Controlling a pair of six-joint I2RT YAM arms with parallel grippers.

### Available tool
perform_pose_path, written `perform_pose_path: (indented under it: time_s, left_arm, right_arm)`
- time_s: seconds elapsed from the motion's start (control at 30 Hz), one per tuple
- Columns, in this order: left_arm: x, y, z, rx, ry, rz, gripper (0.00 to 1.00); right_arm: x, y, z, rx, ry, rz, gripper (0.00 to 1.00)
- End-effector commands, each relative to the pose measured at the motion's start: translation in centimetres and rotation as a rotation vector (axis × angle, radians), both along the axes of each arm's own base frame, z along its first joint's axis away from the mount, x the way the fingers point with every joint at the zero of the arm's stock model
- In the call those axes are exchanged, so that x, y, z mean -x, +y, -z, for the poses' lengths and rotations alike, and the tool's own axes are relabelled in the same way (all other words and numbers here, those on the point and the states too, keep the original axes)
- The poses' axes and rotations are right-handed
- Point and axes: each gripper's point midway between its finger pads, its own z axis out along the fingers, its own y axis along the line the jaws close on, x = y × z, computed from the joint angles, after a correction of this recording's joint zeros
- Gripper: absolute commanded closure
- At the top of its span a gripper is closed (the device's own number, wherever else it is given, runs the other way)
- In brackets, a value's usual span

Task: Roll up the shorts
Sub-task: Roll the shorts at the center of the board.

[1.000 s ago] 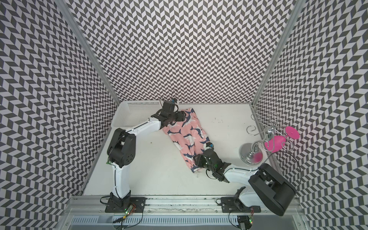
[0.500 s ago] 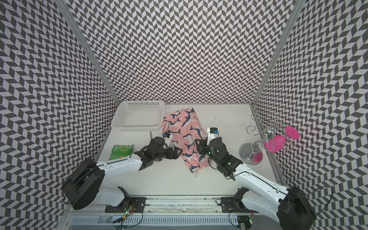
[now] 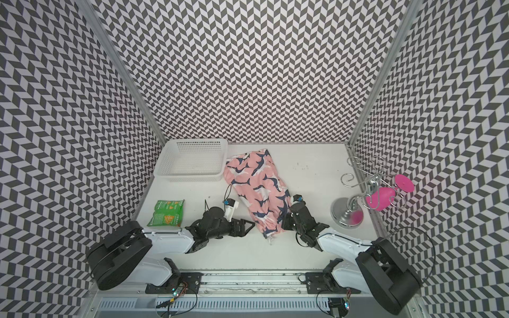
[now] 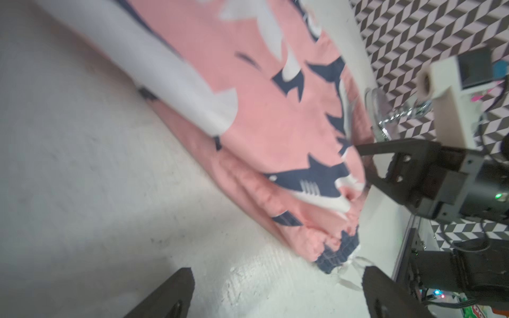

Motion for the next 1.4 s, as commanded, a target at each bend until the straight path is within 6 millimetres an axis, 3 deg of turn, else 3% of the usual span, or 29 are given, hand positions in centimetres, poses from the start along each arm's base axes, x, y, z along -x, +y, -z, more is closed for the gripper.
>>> perform_pose_path:
  time_s: [0.0,0.17,0.43,0.53,0.63,0.77,0.8,0.87,0.93,1.0,1.17,1.37]
  left_arm:
    - [1.3,-1.3,1.6,-0.003,0.067,0.045,0.01]
    - [3.3,-2.9,2.5,0.040,0.100,0.106,0.00]
    - [2.6,-6.1,4.7,0.027,0.163,0.183,0.01]
    - [2.2,-6.6,6.0,0.022,0.204,0.175,0.05]
    - [1.5,-6.3,6.6,0.023,0.212,0.142,0.20]
    - [1.5,-6.1,6.4,0.034,0.221,0.139,0.49]
    - [1.5,-6.1,6.2,0.031,0.219,0.140,0.65]
    - [1.4,-6.0,5.8,0.024,0.211,0.147,0.86]
    - [1.0,-5.8,5.1,0.022,0.209,0.144,0.99]
    - [0.6,-5.2,4.4,0.016,0.219,0.130,1.00]
    - [-0.4,-3.5,2.8,0.037,0.274,0.105,1.00]
    - [-1.4,-2.5,1.4,0.018,0.281,0.126,1.00]
  right_arm:
    - [-0.4,1.1,-0.1,-0.073,-0.009,-0.014,0.94]
    - [0.2,1.9,1.0,-0.134,0.027,-0.026,0.95]
    - [0.0,3.2,1.0,-0.194,0.051,-0.047,0.96]
    - [0.0,3.3,0.7,-0.202,0.048,-0.047,0.96]
    - [0.0,3.3,0.5,-0.209,0.048,-0.050,0.96]
    - [0.0,3.5,-0.2,-0.217,0.031,-0.060,0.95]
    - [-0.1,3.5,-0.6,-0.216,0.020,-0.069,0.95]
    - [-0.2,3.6,-1.3,-0.206,0.002,-0.085,0.94]
    - [-0.5,3.7,-2.5,-0.188,-0.040,-0.111,0.91]
    - [-0.6,3.7,-4.3,-0.167,-0.106,-0.150,0.84]
    - [0.0,3.7,-8.4,-0.083,-0.278,-0.261,0.54]
    - [1.7,4.2,-10.2,0.049,-0.401,-0.357,0.43]
